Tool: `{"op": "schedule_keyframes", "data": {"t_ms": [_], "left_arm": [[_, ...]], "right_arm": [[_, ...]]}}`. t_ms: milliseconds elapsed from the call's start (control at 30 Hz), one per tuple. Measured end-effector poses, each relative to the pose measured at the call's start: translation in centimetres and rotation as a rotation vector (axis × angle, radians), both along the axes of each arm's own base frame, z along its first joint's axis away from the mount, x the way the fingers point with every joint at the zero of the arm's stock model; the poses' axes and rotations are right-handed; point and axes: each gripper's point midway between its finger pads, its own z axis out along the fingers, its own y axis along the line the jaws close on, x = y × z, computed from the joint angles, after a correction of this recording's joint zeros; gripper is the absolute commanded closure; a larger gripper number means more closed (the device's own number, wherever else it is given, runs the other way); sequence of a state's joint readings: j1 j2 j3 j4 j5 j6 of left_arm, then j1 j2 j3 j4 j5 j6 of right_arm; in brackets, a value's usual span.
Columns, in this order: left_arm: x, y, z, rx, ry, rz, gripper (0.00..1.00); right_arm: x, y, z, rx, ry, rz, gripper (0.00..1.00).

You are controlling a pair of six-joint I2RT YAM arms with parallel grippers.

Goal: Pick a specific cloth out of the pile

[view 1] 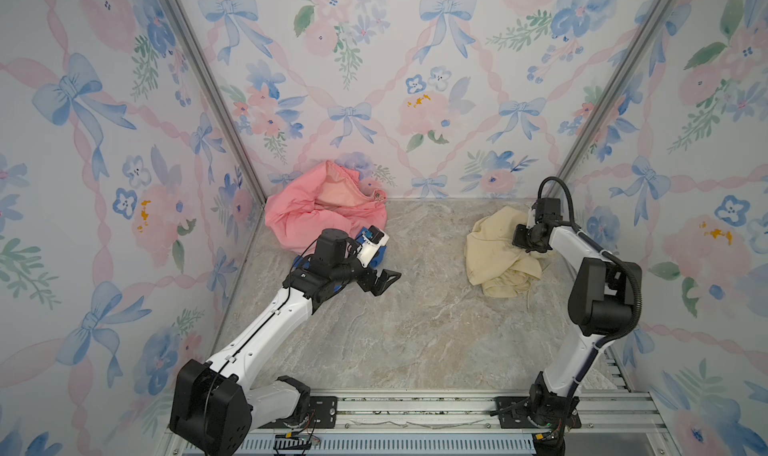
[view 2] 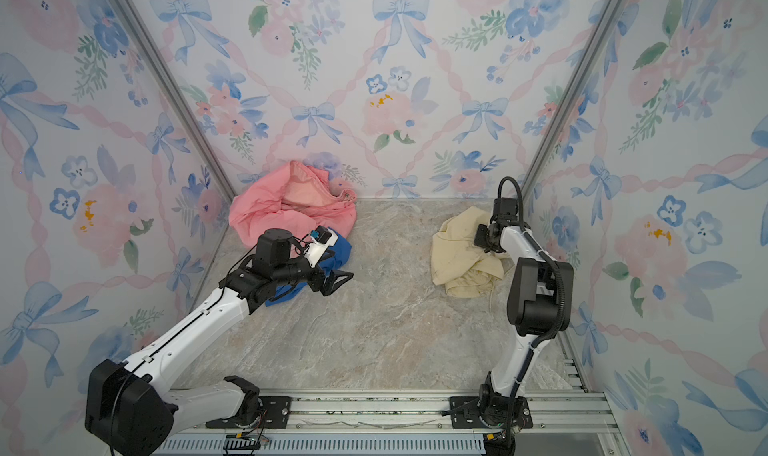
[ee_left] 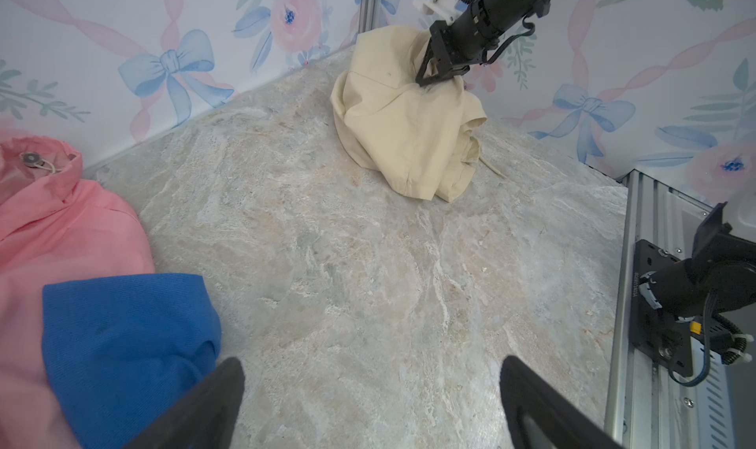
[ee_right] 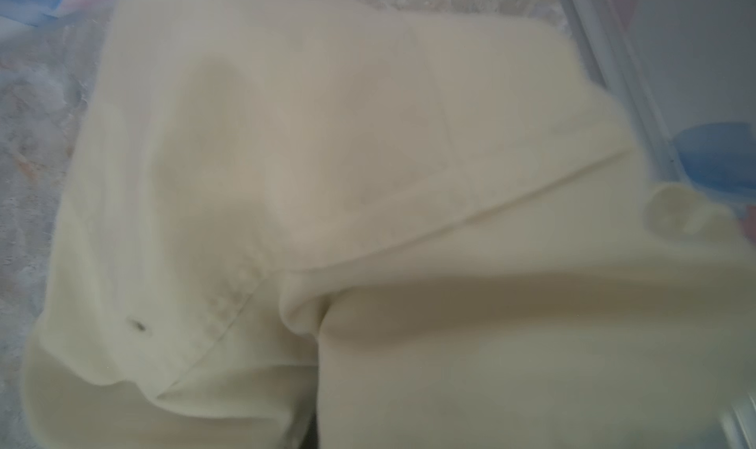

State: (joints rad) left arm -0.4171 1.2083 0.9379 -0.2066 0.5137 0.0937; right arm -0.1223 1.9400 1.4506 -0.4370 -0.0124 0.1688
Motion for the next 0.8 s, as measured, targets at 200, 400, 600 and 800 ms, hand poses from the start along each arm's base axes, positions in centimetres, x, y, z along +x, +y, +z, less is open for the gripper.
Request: {"op": "schedule_keyframes", "data": {"t_ms": [200,400,600,800], "left_arm": [[-0.1,-0.1,0.0,-0.004,0.002,-0.008,0.02],[-0.5,-0.4,0.2,-0.018,0.008,-0.030,0.02],[-0.8,-0.7,0.3,-0.035,0.020,-0.051,0.02],[-1.0,-0.8,0.4,-0.044,0.026,-0.063,0.02]], "right_arm": [[-1.8,0.6,-0.1,-0.050,0.013,0.014,0.15],[-2.2,4.5,6.1,-0.262,-0.091,0.200,0.03],[0.9,8.6,6.4,-0.439,-0.044,0.455,0.03],[1.4,6.4,-0.2,-0.468,0.177,0.513,0.03]]}}
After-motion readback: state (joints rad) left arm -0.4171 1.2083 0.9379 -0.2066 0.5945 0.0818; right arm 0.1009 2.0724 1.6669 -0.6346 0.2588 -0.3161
